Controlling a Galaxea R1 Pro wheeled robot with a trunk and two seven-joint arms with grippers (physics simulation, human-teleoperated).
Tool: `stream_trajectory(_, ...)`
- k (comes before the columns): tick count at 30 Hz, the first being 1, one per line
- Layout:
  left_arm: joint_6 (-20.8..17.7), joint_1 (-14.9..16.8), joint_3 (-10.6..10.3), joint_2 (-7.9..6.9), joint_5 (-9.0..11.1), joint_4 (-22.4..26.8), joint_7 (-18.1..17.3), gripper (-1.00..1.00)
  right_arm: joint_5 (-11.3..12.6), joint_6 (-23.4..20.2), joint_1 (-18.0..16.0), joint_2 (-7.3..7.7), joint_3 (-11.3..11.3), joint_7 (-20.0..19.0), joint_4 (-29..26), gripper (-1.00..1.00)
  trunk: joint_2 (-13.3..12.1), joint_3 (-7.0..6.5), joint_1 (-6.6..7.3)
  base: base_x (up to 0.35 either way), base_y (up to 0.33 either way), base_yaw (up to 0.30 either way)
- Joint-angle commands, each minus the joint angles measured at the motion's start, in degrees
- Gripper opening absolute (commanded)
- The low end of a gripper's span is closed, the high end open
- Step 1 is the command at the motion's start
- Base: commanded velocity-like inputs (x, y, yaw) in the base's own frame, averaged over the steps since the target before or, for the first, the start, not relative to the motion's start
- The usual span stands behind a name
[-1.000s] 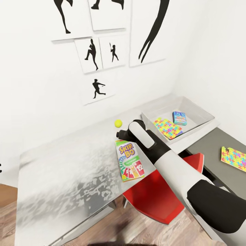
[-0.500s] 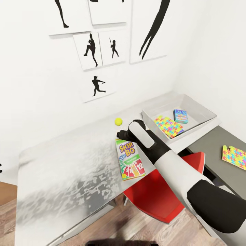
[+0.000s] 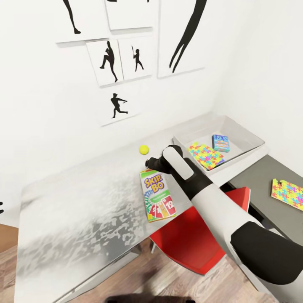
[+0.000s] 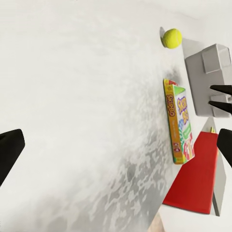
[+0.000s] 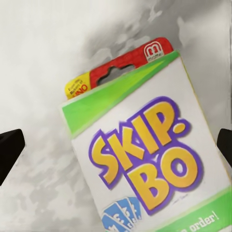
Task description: Put all the toys in the child's room - the three board games (two on the bed and one on the table), the two jigsaw puzzles on the table, and the tennis ball on the table - inside the toy box on the table in the child's room.
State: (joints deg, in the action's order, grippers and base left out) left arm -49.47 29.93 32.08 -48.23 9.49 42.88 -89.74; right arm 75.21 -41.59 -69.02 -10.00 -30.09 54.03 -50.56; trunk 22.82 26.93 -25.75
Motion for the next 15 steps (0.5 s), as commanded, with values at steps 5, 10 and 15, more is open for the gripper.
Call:
stream_trajectory(5, -0.6, 0.0, 0.0, -0.2, 0.0, -0.1, -0.3, 1.0, 0.4, -0.3, -0.1, 0.0, 2.4, 0.6, -0.3, 1.0, 0.1, 0.09, -0.03, 0.0, -0.008, 0.0)
stream_trajectory(10, -0.6, 0.0, 0.0, -0.27, 0.0, 0.0, -0.3, 1.0, 0.3, -0.4, -0.1, 0.0, 3.0, 0.8, -0.4, 1.0, 0.1, 0.09, -0.03, 0.0, 0.161, -0.145)
stream_trajectory(15, -0.6, 0.0, 0.1, -0.34, 0.0, -0.1, -0.3, 1.0, 0.2, -0.5, -0.1, 0.0, 3.1, 0.9, -0.3, 1.0, 0.1, 0.09, -0.03, 0.0, 0.075, -0.168)
